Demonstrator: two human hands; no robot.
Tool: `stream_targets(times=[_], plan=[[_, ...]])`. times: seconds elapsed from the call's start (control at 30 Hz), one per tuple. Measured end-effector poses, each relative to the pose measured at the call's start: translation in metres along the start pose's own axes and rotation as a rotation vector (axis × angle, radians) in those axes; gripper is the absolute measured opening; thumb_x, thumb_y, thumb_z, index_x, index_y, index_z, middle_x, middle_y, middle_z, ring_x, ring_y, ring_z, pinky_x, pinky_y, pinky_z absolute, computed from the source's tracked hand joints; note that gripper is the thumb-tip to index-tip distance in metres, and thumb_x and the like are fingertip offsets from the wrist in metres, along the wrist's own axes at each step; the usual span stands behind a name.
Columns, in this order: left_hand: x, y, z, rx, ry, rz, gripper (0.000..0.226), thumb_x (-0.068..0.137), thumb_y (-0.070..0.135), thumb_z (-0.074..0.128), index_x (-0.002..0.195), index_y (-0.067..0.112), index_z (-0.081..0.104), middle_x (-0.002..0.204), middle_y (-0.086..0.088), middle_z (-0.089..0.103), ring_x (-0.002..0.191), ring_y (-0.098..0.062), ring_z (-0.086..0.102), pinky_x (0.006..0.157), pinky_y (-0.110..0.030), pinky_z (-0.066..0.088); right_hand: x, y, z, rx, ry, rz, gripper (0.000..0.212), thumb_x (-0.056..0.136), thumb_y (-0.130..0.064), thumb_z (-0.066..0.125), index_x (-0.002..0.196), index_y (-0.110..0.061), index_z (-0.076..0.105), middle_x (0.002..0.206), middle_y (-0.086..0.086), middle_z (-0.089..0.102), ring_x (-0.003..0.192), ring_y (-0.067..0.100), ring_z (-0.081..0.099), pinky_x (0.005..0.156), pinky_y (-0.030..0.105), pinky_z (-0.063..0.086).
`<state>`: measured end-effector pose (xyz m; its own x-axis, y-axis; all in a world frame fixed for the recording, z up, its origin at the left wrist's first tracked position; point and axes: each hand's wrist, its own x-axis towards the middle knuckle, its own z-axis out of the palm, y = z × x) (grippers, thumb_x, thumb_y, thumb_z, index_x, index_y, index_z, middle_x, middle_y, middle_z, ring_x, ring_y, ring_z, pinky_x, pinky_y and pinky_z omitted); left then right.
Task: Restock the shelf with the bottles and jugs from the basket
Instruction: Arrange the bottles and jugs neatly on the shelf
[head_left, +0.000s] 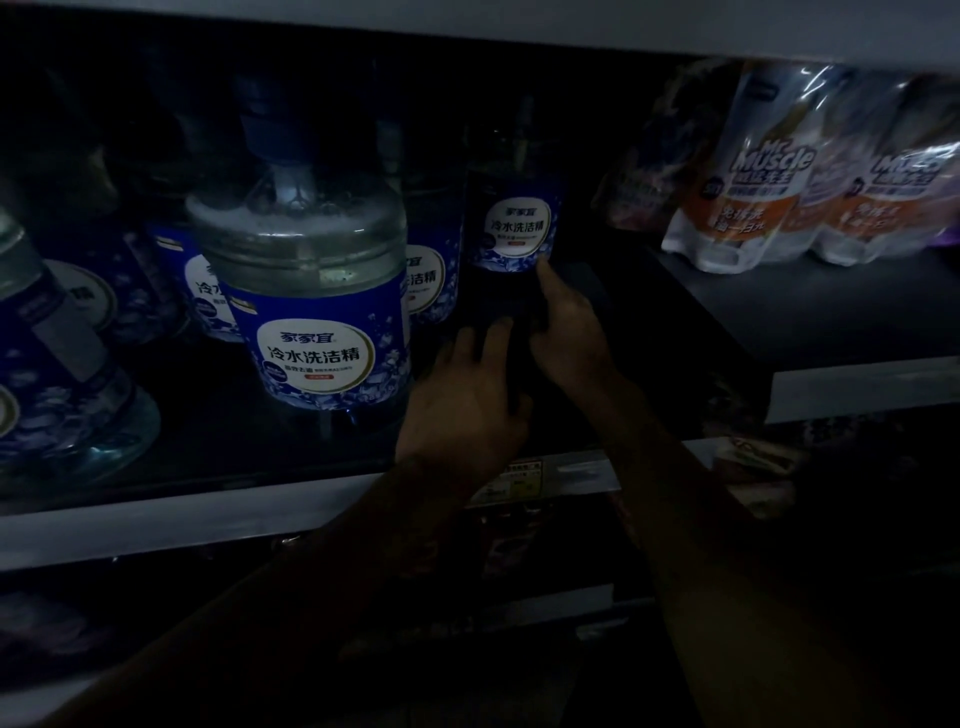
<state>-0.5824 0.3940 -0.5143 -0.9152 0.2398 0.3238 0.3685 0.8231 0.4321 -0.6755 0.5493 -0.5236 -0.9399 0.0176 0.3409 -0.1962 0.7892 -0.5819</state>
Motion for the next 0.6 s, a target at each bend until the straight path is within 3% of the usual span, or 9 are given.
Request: stream_targets(times=[0.13, 0.23, 0.33, 0.5, 0.6], plan=[[-0.001, 0.0, -0.001, -0.02, 0.027, 0.0, 0.072, 0.096, 0.037, 0.059, 0.158, 0.023, 0.025, 0.145, -0.01, 0.044, 0.128, -0.031, 0.05, 0.095, -0.044, 0.05, -0.006, -0.002, -0.002, -0.143, 0.026, -0.113, 0.075, 0.09, -0.001, 0.059, 0.158, -0.018, 0.034, 0.16, 0.012, 0.039, 0.145, 0.037, 0.037, 0.114, 0.047, 0.04], [-0.001, 0.001, 0.0, -0.052, 0.047, -0.01, 0.072, 0.094, 0.035, 0.061, 0.157, 0.024, 0.026, 0.146, -0.009, 0.041, 0.126, -0.032, 0.053, 0.09, -0.043, 0.051, -0.008, -0.005, -0.004, -0.276, -0.08, -0.105, 0.077, 0.096, -0.007, 0.055, 0.161, -0.031, 0.022, 0.169, 0.003, 0.017, 0.154, 0.038, 0.014, 0.114, 0.051, 0.035], [-0.001, 0.001, 0.001, -0.054, 0.07, -0.004, 0.073, 0.094, 0.034, 0.062, 0.157, 0.024, 0.026, 0.148, -0.009, 0.038, 0.124, -0.032, 0.054, 0.086, -0.041, 0.049, -0.009, -0.007, -0.005, -0.317, -0.116, -0.094, 0.076, 0.1, -0.015, 0.053, 0.162, -0.036, 0.014, 0.171, -0.001, 0.007, 0.155, 0.037, 0.007, 0.113, 0.052, 0.037], [-0.002, 0.002, -0.001, -0.047, 0.072, -0.007, 0.073, 0.094, 0.036, 0.063, 0.156, 0.023, 0.027, 0.15, -0.011, 0.037, 0.125, -0.035, 0.053, 0.089, -0.044, 0.053, -0.013, -0.01, -0.013, -0.317, -0.158, -0.077, 0.073, 0.1, -0.019, 0.053, 0.161, -0.037, 0.017, 0.171, 0.001, 0.004, 0.155, 0.037, 0.004, 0.114, 0.053, 0.034], [-0.005, 0.002, -0.004, -0.099, 0.109, 0.008, 0.068, 0.094, 0.039, 0.062, 0.153, 0.021, 0.035, 0.144, -0.011, 0.042, 0.119, -0.035, 0.056, 0.086, -0.043, 0.052, -0.026, -0.012, -0.024, -0.336, -0.118, -0.092, 0.065, 0.101, -0.029, 0.054, 0.16, -0.032, 0.027, 0.168, 0.012, 0.016, 0.154, 0.037, 0.014, 0.112, 0.051, 0.039]])
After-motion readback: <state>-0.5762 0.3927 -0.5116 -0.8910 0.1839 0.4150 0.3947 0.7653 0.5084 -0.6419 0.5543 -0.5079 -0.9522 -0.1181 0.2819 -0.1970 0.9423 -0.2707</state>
